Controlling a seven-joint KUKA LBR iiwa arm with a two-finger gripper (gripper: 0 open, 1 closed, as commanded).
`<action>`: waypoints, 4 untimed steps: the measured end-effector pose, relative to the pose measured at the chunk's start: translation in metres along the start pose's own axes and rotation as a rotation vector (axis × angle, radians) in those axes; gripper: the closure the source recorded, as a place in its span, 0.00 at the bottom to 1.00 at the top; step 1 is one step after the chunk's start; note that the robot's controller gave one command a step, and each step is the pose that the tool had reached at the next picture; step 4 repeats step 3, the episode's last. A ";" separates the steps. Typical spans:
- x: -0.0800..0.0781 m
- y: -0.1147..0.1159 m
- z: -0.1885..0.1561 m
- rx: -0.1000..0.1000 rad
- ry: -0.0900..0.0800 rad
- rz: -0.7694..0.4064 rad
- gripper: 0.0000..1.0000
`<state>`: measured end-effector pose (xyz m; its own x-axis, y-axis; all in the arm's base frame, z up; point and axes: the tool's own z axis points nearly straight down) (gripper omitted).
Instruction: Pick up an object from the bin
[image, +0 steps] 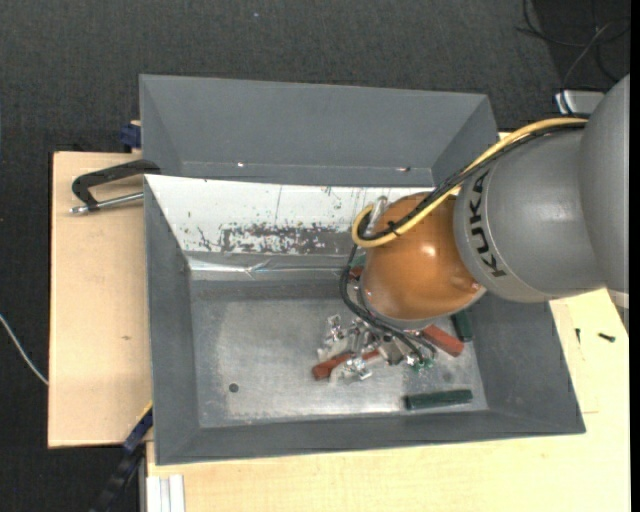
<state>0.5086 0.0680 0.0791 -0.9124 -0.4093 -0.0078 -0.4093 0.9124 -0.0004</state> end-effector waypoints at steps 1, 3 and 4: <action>-0.010 -0.017 -0.120 0.000 0.003 0.026 1.00; -0.006 -0.014 -0.127 0.000 0.004 0.112 1.00; -0.006 -0.014 -0.127 0.000 0.004 0.112 1.00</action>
Offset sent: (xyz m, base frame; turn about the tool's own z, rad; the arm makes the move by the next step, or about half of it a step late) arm 0.0000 0.0000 0.0000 0.0000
